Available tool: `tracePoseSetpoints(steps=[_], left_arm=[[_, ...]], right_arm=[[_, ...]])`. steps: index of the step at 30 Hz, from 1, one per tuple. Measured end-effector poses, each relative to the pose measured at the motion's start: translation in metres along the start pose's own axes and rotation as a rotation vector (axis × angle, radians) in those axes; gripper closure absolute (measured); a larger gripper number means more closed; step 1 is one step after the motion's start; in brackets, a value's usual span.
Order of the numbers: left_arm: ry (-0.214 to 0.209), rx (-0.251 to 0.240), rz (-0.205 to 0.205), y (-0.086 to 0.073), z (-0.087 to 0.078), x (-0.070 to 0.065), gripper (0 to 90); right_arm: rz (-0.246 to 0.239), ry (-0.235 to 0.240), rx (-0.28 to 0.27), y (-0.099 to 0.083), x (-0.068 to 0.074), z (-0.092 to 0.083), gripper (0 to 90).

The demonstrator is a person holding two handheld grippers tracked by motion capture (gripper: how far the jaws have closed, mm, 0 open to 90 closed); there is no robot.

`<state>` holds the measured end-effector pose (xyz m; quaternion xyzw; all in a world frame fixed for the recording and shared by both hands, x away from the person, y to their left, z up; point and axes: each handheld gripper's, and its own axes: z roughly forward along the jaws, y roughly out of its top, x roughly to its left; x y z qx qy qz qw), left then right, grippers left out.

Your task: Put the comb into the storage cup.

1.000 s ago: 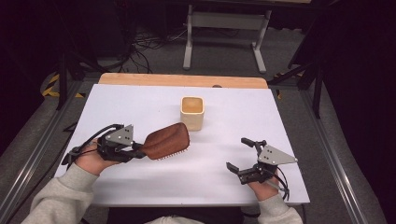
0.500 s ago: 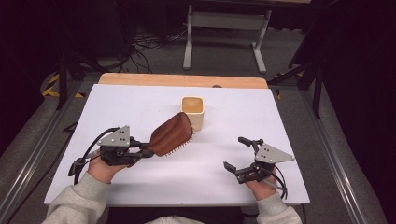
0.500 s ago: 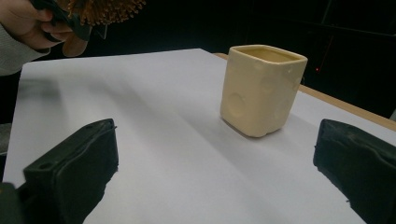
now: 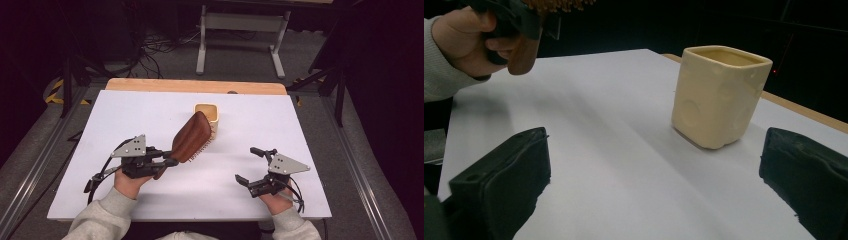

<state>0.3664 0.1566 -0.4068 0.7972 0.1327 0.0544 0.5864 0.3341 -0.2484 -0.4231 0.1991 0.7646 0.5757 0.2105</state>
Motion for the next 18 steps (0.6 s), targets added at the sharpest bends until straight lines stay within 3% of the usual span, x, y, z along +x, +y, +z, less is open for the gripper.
tracePoseSetpoints(steps=[9,18], left_arm=[[0.034,0.015,0.021,-0.003,0.004,-0.002,72.5],[0.097,0.021,0.062,-0.008,0.011,-0.006,72.5]], right_arm=[[0.0,0.031,-0.009,0.006,0.003,0.006,0.5],[0.016,0.078,0.001,0.035,0.008,0.024,0.7]])
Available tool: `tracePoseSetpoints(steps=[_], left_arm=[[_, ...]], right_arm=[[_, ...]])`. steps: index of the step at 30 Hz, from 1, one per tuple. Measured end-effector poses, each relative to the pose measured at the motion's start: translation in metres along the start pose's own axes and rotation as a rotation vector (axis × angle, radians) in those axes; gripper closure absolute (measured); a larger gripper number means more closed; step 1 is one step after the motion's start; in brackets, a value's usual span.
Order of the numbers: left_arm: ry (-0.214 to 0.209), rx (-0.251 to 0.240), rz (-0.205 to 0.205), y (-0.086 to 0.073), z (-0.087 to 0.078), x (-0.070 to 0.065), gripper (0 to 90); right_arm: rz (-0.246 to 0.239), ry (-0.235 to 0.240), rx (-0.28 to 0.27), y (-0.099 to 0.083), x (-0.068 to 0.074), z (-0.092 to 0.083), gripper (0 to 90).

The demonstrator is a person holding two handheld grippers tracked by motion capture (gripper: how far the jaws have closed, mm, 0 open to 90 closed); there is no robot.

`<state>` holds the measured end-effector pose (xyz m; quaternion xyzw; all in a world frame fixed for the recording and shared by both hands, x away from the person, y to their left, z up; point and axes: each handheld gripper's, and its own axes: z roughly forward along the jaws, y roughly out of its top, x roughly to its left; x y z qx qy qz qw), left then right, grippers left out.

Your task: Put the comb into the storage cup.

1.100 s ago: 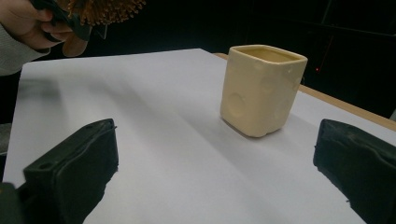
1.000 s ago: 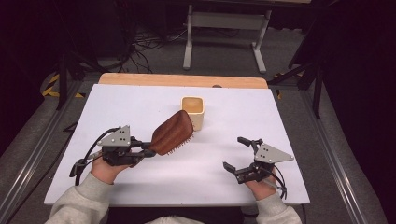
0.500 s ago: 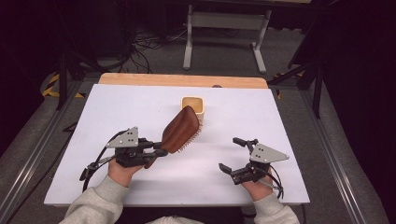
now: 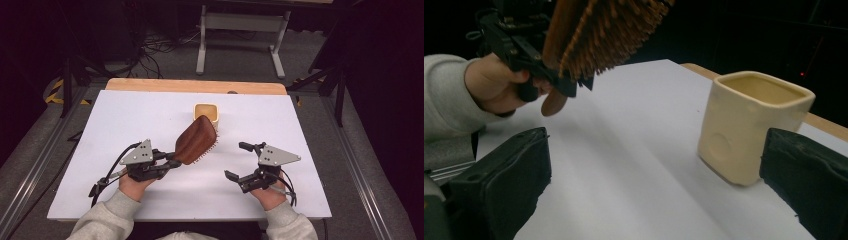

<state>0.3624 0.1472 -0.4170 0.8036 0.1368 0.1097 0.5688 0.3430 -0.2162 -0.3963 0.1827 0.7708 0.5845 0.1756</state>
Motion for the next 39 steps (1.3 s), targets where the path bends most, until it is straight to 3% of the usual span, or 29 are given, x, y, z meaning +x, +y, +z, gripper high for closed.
tracePoseSetpoints(steps=[4,10,16,31,39], left_arm=[[0.003,-0.002,-0.009,-0.001,0.0,0.0,72.5],[0.012,-0.01,-0.009,-0.001,0.0,0.0,72.5],[0.028,0.003,-0.008,-0.001,0.001,0.0,72.4],[0.043,0.03,0.022,-0.003,0.008,-0.006,72.3],[0.048,0.043,0.029,-0.005,0.013,-0.009,72.4]], right_arm=[[-0.005,0.022,0.008,0.012,0.004,0.011,1.5],[0.046,0.039,0.051,0.029,0.005,0.027,1.8],[0.078,0.046,0.05,0.038,0.007,0.039,1.9],[0.099,0.018,0.074,0.054,0.015,0.064,5.3],[0.135,0.0,0.109,0.056,0.015,0.072,16.9]])
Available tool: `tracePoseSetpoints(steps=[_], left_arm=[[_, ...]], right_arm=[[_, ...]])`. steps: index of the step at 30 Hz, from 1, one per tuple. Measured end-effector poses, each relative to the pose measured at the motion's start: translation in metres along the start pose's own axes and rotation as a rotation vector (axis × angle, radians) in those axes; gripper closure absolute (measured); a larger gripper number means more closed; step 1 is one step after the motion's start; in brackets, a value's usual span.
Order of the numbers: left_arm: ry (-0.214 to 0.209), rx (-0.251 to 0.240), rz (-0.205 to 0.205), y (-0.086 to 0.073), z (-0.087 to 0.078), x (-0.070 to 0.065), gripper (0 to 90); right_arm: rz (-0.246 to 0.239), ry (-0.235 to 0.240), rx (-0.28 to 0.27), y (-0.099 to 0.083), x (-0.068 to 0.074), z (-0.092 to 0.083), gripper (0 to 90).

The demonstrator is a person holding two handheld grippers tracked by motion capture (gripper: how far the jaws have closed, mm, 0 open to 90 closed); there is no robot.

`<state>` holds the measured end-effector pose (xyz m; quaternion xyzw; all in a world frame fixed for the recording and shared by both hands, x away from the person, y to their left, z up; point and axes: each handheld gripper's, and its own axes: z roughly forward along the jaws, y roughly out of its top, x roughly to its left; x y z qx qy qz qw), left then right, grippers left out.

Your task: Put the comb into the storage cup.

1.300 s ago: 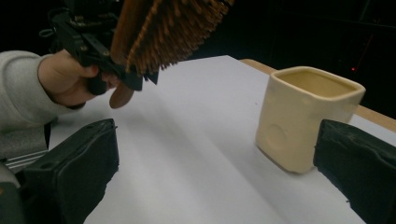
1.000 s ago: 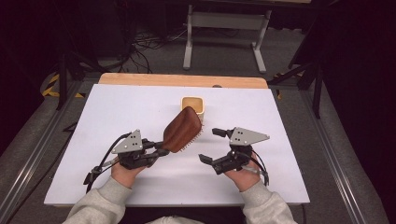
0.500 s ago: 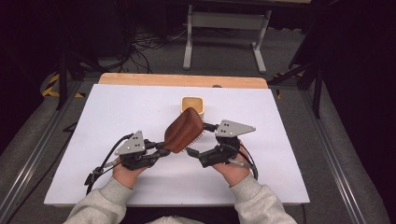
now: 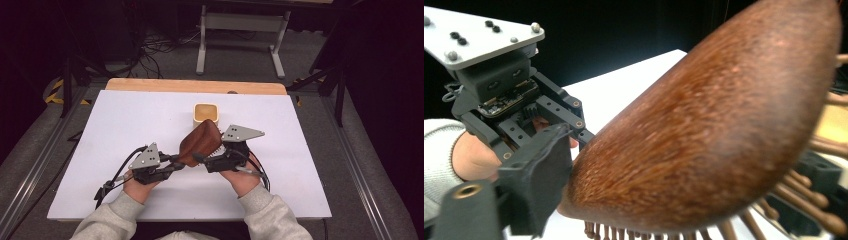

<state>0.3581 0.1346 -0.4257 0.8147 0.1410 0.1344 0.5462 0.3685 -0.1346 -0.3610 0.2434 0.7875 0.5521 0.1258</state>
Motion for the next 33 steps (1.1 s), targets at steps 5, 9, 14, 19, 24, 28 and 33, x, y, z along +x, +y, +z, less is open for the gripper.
tracePoseSetpoints(steps=[5,9,14,19,24,28,33], left_arm=[[0.001,0.02,0.016,-0.001,0.003,-0.002,72.6],[0.0,0.032,0.008,-0.002,0.006,-0.003,72.9],[0.002,0.051,0.015,-0.002,0.008,-0.005,73.1],[-0.007,0.064,0.02,-0.003,0.011,-0.006,73.5],[-0.014,0.052,0.018,-0.003,0.011,-0.006,73.4],[-0.019,0.045,0.011,-0.003,0.011,-0.005,73.2],[-0.023,0.034,-0.007,-0.003,0.01,-0.003,72.5]], right_arm=[[0.057,0.019,-0.005,0.002,-0.003,-0.003,27.5],[0.07,0.034,0.012,0.004,-0.001,-0.004,34.7],[0.077,0.06,0.022,0.006,-0.001,-0.003,42.0],[0.05,0.094,0.035,0.013,0.004,-0.003,49.6],[0.048,0.112,0.035,0.016,0.006,-0.003,53.5],[0.027,0.113,0.038,0.02,0.01,-0.003,55.1],[0.042,0.127,0.039,0.022,0.008,-0.002,56.8]])
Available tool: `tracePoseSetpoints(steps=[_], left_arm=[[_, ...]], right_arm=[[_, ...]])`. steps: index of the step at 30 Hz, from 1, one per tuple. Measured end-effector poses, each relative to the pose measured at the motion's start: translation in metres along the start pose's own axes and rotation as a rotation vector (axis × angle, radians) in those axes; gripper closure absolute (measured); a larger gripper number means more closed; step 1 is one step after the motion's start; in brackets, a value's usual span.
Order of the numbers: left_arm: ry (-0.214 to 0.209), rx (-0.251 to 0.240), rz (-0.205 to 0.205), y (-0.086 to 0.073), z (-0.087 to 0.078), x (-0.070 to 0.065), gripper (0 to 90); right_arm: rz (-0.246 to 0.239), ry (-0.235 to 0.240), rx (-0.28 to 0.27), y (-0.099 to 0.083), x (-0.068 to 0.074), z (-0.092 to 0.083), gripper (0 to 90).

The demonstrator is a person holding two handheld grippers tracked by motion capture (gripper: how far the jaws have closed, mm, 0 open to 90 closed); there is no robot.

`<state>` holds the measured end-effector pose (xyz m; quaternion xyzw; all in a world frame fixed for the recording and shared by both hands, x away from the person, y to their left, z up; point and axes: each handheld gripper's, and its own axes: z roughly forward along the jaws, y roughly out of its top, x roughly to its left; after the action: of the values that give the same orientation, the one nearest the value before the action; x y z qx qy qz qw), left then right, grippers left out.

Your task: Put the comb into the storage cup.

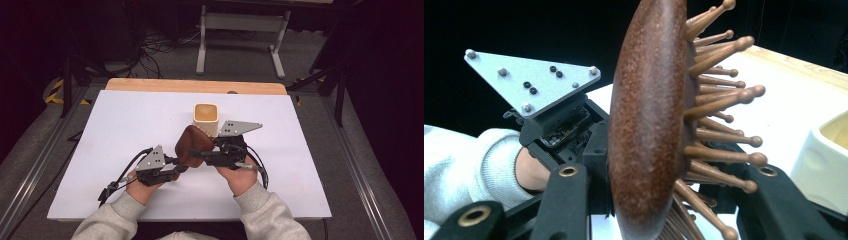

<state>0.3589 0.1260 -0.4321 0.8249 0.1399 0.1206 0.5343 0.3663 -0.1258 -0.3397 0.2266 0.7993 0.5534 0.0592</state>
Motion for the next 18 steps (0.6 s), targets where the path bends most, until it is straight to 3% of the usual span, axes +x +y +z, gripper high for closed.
tracePoseSetpoints(steps=[2,8,9,11,12,15,18], left_arm=[[-0.014,-0.008,-0.018,0.001,-0.001,0.002,70.2],[-0.004,-0.028,-0.034,0.001,-0.003,0.004,41.0],[-0.008,-0.039,-0.037,0.001,-0.004,0.005,41.0],[-0.01,-0.056,-0.041,0.002,-0.006,0.006,26.3],[-0.007,-0.064,-0.042,0.003,-0.007,0.006,26.3],[-0.002,-0.087,-0.072,0.005,-0.014,0.009,12.0],[0.011,-0.086,-0.081,0.005,-0.019,0.012,4.7]], right_arm=[[-0.009,-0.001,-0.004,0.001,0.001,0.0,57.1],[-0.025,-0.004,-0.024,0.011,0.001,-0.007,57.7],[-0.035,-0.01,-0.026,0.013,0.001,-0.009,57.8],[-0.05,-0.017,-0.021,0.019,0.002,-0.012,57.8],[-0.055,-0.019,-0.021,0.022,0.002,-0.013,57.8],[-0.071,-0.025,-0.022,0.035,0.0,-0.019,57.7],[-0.085,-0.036,-0.015,0.046,-0.001,-0.022,57.6]])
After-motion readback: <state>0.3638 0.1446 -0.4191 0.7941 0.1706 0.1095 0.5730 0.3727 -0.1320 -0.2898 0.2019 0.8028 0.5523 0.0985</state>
